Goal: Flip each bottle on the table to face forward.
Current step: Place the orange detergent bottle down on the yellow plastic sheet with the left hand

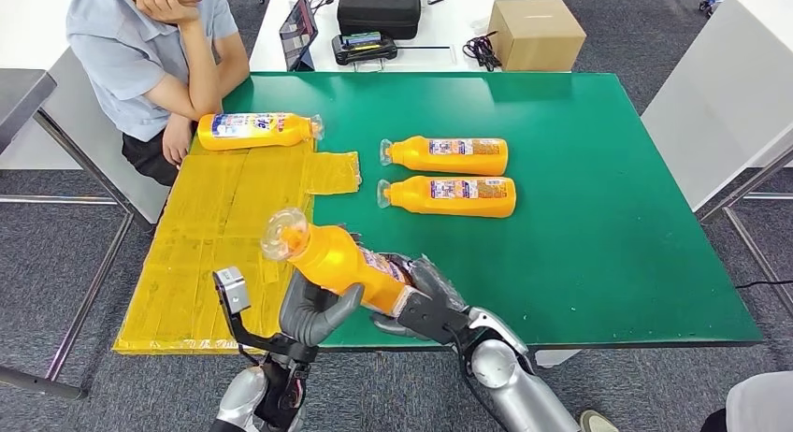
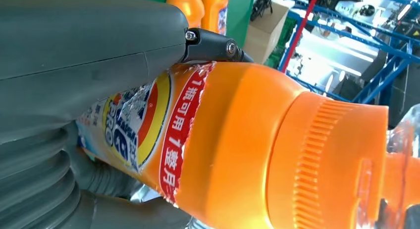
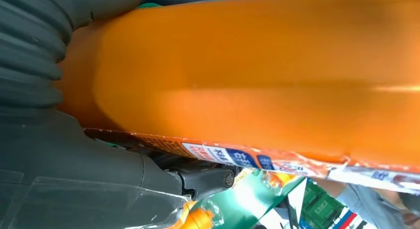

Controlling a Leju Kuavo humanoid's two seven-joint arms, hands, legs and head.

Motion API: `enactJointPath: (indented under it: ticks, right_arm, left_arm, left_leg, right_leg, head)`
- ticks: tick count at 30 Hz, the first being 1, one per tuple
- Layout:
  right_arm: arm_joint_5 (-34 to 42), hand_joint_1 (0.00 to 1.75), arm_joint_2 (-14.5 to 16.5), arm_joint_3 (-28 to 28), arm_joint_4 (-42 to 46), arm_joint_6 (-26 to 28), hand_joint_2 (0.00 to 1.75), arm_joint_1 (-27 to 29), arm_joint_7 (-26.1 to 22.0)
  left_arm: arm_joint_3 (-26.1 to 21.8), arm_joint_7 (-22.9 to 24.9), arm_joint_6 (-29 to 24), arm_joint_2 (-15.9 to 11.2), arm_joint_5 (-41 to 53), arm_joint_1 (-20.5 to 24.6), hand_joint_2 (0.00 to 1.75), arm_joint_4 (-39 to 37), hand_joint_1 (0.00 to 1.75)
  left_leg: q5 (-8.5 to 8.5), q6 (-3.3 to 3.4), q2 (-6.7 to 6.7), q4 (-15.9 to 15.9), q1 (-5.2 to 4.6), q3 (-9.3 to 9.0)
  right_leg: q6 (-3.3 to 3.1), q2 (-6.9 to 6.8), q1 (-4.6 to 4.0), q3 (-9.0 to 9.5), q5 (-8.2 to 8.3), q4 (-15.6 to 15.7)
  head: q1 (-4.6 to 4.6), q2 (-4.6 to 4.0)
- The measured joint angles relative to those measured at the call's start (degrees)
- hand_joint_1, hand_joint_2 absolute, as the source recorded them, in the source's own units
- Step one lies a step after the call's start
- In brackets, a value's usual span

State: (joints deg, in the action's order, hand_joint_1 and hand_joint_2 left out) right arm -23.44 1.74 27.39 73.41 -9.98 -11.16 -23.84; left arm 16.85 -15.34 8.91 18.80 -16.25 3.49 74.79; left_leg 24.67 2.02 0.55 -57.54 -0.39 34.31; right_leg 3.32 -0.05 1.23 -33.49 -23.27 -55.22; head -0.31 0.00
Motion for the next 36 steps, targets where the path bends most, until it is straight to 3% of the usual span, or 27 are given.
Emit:
enactJointPath:
  ticks: [4, 5, 8, 9, 18, 28, 30, 34, 36]
  right_arm:
    - [-0.44, 1.51, 0.36, -0.01, -0.53, 0.51, 1.75, 0.03, 0.09]
    - [-0.75, 1.28, 0.45, -0.01, -0.64, 0.75, 1.75, 0.02, 0.21]
    - [-2.67, 0.17, 0.81, 0.13, -1.01, 1.96, 1.75, 0.03, 0.91]
    - [-3.55, 0.00, 1.00, 0.21, -1.15, 2.51, 1.75, 0.05, 1.20]
    - [-9.07, 0.00, 3.48, -1.55, -1.17, 7.04, 1.75, 2.57, 3.19]
    - [-11.01, 0.00, 6.96, -7.96, -0.39, 8.91, 1.75, 4.86, 4.13]
    - [-13.00, 0.00, 7.71, -9.59, -0.40, 10.18, 1.75, 4.84, 4.13]
    - [-14.85, 0.00, 9.31, -13.42, -0.50, 10.99, 1.75, 4.54, 3.55]
    - [-14.90, 0.00, 9.75, -14.75, -0.66, 10.94, 1.75, 4.32, 3.19]
  left_arm:
    - [0.07, -0.31, -0.90, 0.00, 0.86, 0.02, 1.75, 0.00, 1.75]
    - [0.09, -0.49, -1.18, 0.00, 1.20, 0.03, 1.75, 0.01, 1.75]
    - [0.18, -1.26, -2.44, 0.01, 3.30, 0.05, 1.75, 0.12, 1.75]
    - [0.20, -1.45, -3.07, 0.01, 4.36, 0.05, 1.75, 0.27, 1.75]
    - [-0.40, -1.10, -12.93, 0.01, 24.14, -0.42, 1.75, 5.77, 1.75]
    - [-2.93, -0.47, -14.41, 0.21, 33.10, -1.63, 1.75, 14.74, 1.75]
    - [-3.10, -0.69, -18.28, 0.20, 44.65, -1.39, 1.75, 16.82, 1.75]
    - [-3.39, 4.07, -22.68, -0.14, 79.66, 0.53, 1.75, 20.04, 1.75]
    - [-3.63, 5.29, -22.84, -0.37, 86.38, 1.11, 1.75, 20.20, 1.75]
  left_leg:
    - [0.00, 0.00, 0.00, 0.00, 0.00, 0.00]
    - [0.00, 0.00, 0.00, 0.00, 0.00, 0.00]
    - [0.00, 0.00, 0.00, 0.00, 0.00, 0.00]
    - [0.00, 0.00, 0.00, 0.00, 0.00, 0.00]
    - [0.00, 0.00, 0.00, 0.00, 0.01, 0.01]
    - [0.00, 0.00, -0.01, 0.01, 0.01, 0.01]
    - [-0.01, 0.00, -0.01, 0.01, 0.01, 0.01]
    - [-0.01, 0.00, 0.00, 0.01, 0.01, 0.00]
    - [-0.01, 0.00, -0.01, 0.00, 0.01, 0.00]
  right_leg:
    - [0.00, 0.00, 0.00, -0.01, 0.00, 0.00]
    - [0.00, 0.00, 0.00, -0.01, 0.00, 0.00]
    - [0.00, 0.00, 0.00, -0.01, 0.00, 0.00]
    - [0.00, 0.00, 0.00, -0.01, 0.00, 0.00]
    - [0.00, 0.00, -0.01, -0.02, -0.01, 0.00]
    - [-0.01, 0.01, -0.01, -0.03, 0.00, 0.00]
    - [-0.01, 0.01, -0.01, -0.03, 0.00, 0.00]
    - [0.00, 0.00, 0.00, 0.01, 0.00, 0.00]
    - [0.00, 0.01, 0.00, 0.01, 0.01, -0.01]
  head:
    - [0.01, 0.00]
    - [0.00, 0.00]
    - [-0.01, 0.00]
    - [-0.01, 0.00]
    - [0.01, 0.00]
    - [0.01, 0.00]
    - [0.02, 0.00]
    - [0.02, 0.00]
    - [0.02, 0.00]
